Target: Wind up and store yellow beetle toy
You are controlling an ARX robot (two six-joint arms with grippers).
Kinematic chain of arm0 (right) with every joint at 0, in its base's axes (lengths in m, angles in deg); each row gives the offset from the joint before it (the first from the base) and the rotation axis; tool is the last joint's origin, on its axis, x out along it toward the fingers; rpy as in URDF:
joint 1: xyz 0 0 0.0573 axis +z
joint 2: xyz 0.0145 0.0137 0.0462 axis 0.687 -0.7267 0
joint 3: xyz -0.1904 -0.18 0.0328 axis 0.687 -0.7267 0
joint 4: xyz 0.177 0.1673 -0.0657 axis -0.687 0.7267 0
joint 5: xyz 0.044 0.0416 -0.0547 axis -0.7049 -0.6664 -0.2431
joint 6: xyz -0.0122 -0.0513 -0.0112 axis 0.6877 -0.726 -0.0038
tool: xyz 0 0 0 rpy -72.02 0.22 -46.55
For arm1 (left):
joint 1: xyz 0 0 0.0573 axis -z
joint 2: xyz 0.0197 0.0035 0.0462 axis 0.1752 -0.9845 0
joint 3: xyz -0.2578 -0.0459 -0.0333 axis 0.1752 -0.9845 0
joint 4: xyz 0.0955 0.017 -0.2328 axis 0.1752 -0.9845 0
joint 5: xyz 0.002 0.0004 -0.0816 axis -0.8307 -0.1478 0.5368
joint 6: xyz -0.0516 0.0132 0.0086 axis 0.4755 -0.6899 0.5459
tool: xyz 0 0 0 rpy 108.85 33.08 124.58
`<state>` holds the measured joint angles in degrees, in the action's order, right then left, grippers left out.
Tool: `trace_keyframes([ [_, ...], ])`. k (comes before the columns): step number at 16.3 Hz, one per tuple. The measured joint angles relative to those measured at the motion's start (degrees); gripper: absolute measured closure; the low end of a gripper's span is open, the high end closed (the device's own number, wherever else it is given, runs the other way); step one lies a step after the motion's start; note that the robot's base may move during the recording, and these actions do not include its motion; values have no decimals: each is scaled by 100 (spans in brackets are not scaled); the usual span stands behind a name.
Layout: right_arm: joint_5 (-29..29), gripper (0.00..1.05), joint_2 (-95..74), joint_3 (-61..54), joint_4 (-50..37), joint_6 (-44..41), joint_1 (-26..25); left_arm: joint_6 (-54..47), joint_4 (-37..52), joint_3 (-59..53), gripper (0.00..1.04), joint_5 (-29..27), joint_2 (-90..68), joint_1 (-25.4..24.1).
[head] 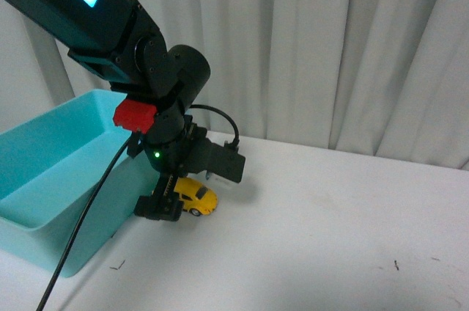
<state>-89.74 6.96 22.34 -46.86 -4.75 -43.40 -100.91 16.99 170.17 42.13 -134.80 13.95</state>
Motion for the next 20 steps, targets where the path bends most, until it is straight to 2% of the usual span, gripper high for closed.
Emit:
trace_keyframes([
  [1,0,7,0,0,0,2,0,26,76,92,20,-42,-101,0],
  [2,-2,7,0,0,0,2,0,203,52,133,43,-151,-164,0],
  [3,0,7,0,0,0,0,0,262,85,142,52,-219,-173,0],
  [5,0,7,0,0,0,0,0,326,129,155,60,-251,-168,2],
  [7,0,7,0,0,0,2,0,295,160,101,63,-227,-81,39],
  [11,-2,7,0,0,0,0,0,-557,-92,-243,64,424,361,317],
  [13,0,7,0,0,0,0,0,-601,-142,-350,64,675,671,411],
  [17,0,7,0,0,0,2,0,-118,-63,-472,64,1709,1609,431],
  [18,0,7,0,0,0,0,0,129,87,-481,64,2087,1917,323],
  [20,0,7,0,0,0,0,0,1025,557,-481,64,2870,2448,-188],
])
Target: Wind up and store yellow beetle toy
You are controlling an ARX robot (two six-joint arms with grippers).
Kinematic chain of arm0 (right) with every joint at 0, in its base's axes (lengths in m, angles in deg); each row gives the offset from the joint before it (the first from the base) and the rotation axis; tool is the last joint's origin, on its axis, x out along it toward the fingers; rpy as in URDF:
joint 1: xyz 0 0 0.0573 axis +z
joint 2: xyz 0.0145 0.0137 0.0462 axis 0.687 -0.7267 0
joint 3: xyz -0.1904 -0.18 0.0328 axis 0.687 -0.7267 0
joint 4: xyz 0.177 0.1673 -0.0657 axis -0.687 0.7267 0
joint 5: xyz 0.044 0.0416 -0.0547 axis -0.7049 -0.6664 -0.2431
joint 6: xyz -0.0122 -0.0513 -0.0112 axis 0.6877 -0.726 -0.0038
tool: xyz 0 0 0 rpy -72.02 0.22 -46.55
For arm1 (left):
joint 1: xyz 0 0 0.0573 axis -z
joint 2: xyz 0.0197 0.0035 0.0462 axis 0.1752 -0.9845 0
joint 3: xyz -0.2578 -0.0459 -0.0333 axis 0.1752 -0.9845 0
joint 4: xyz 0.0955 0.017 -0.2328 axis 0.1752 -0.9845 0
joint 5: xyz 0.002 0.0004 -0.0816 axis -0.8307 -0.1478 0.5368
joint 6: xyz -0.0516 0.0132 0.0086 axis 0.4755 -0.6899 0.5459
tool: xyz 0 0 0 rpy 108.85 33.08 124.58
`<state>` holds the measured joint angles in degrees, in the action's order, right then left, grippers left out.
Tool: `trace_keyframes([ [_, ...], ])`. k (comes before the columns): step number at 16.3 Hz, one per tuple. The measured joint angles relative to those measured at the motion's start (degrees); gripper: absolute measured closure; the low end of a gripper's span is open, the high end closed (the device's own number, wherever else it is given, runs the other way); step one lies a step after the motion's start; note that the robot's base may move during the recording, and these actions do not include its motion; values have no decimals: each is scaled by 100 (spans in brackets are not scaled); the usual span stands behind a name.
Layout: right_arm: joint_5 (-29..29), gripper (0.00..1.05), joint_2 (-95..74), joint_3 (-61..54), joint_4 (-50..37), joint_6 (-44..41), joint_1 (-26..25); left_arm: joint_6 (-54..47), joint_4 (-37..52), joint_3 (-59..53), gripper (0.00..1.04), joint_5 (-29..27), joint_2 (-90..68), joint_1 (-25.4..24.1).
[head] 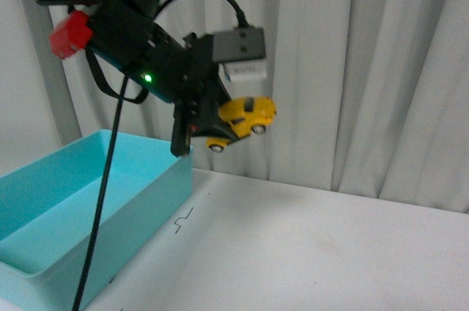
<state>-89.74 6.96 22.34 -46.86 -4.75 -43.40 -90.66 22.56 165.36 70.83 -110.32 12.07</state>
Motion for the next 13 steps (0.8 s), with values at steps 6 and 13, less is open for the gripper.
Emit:
trace_keyframes([
  [6,0,7,0,0,0,0,0,3998,538,-68,65,-2081,-1307,-1803],
  [13,0,7,0,0,0,2,0,4087,529,221,65,-2553,-1996,-1821],
])
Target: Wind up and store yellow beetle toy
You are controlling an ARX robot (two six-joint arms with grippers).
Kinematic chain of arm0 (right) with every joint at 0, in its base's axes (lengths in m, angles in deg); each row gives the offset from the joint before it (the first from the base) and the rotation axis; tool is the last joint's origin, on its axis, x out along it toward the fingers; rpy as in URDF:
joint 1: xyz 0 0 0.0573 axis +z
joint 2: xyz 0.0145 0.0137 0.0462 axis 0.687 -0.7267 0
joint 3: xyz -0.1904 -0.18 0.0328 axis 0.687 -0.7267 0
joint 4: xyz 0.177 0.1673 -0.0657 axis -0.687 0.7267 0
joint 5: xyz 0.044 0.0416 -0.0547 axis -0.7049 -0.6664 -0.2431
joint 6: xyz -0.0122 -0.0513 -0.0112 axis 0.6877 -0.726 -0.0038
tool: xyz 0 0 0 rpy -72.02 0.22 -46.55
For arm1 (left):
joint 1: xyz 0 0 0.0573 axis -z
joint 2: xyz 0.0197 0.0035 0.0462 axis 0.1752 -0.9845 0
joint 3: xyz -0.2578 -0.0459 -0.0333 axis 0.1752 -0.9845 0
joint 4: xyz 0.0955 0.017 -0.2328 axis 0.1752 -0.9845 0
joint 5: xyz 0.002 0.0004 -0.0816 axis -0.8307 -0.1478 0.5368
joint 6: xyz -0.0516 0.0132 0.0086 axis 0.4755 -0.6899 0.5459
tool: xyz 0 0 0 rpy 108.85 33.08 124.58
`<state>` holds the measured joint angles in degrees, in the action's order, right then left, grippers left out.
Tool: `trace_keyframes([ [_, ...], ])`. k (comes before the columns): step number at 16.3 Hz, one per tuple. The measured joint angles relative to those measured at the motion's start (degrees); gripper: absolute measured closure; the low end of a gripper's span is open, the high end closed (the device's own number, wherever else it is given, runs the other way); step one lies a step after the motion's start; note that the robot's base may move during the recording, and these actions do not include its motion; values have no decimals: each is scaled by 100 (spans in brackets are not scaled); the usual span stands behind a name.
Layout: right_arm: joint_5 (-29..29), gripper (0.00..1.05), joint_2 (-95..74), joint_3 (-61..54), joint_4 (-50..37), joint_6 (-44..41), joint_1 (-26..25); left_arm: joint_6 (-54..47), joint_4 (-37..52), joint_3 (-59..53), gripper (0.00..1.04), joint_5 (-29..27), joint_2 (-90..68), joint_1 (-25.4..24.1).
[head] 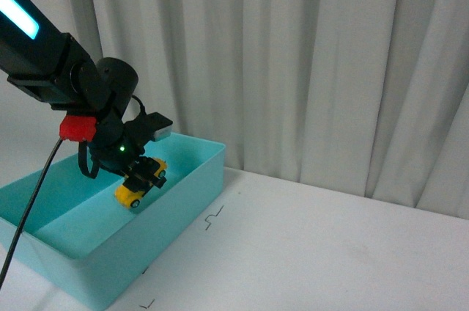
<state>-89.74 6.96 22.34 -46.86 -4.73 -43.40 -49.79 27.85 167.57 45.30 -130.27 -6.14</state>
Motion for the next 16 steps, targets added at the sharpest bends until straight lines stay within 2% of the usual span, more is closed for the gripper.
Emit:
trace_keyframes([
  [5,0,7,0,0,0,-2,0,-15,-144,70,64,-120,-254,-76],
  [10,0,7,0,0,0,-2,0,4,-166,68,10,59,-223,-118],
  [11,0,7,0,0,0,-2,0,2,-164,57,5,151,-164,-118],
  [16,-2,7,0,0,0,0,0,227,621,-192,7,1040,962,-136],
])
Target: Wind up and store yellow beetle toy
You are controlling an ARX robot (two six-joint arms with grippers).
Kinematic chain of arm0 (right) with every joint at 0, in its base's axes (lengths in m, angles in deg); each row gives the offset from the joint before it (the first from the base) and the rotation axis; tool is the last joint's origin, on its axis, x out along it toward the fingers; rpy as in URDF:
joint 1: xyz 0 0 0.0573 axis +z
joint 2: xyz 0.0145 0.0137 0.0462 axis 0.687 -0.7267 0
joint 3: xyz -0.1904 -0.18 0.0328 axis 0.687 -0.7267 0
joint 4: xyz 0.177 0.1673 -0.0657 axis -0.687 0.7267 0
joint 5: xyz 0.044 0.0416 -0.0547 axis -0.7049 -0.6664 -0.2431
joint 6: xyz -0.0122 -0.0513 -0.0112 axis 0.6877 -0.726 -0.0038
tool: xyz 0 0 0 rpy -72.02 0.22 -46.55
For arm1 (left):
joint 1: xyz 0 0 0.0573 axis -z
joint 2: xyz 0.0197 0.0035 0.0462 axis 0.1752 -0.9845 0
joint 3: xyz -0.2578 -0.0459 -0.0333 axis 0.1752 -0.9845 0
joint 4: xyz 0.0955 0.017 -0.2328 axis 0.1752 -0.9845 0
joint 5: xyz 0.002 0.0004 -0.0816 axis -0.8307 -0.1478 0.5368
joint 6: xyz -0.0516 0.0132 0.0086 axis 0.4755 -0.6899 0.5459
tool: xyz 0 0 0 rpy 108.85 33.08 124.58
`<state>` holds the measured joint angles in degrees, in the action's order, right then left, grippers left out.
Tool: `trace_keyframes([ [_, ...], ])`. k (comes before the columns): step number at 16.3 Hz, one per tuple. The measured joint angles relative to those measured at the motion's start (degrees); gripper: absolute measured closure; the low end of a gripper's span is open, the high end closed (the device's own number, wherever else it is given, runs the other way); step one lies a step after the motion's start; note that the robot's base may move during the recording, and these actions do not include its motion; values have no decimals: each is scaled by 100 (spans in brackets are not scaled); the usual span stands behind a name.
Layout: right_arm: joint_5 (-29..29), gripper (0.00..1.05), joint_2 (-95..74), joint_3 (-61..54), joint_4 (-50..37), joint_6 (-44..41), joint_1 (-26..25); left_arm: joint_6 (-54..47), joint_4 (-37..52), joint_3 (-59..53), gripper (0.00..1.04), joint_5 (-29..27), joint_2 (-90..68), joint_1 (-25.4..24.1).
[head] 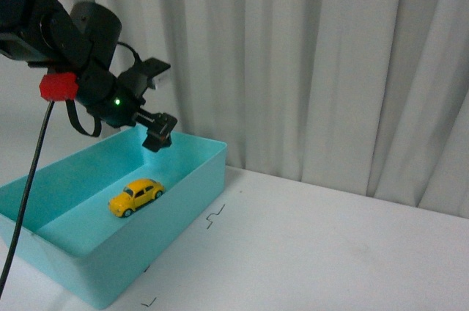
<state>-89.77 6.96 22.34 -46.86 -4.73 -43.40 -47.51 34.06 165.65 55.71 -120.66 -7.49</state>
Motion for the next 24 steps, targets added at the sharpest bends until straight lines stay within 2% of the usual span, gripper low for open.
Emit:
trace_keyframes([
  [7,2,7,0,0,0,-2,0,509,717,-1869,7,1106,3473,-496],
  [8,0,7,0,0,0,-2,0,859,1692,-2382,13,1399,3985,-544],
  [10,2,7,0,0,2,-2,0,2085,3248,-4035,40,1351,5313,-179],
  [11,2,7,0,0,0,-2,0,2361,3526,-4647,54,1154,5685,70],
  [13,2,7,0,0,2,0,0,2518,3646,-5407,76,824,6030,354],
  [16,9,7,0,0,-2,0,0,2610,3816,-6098,103,448,6645,726],
  [22,2,7,0,0,0,0,0,2625,3676,-6872,103,-9,7517,1158],
  [23,2,7,0,0,0,0,0,2625,3569,-6999,103,-142,7748,1296],
  [24,2,7,0,0,2,-2,0,2629,3467,-7108,103,-527,7943,1696],
])
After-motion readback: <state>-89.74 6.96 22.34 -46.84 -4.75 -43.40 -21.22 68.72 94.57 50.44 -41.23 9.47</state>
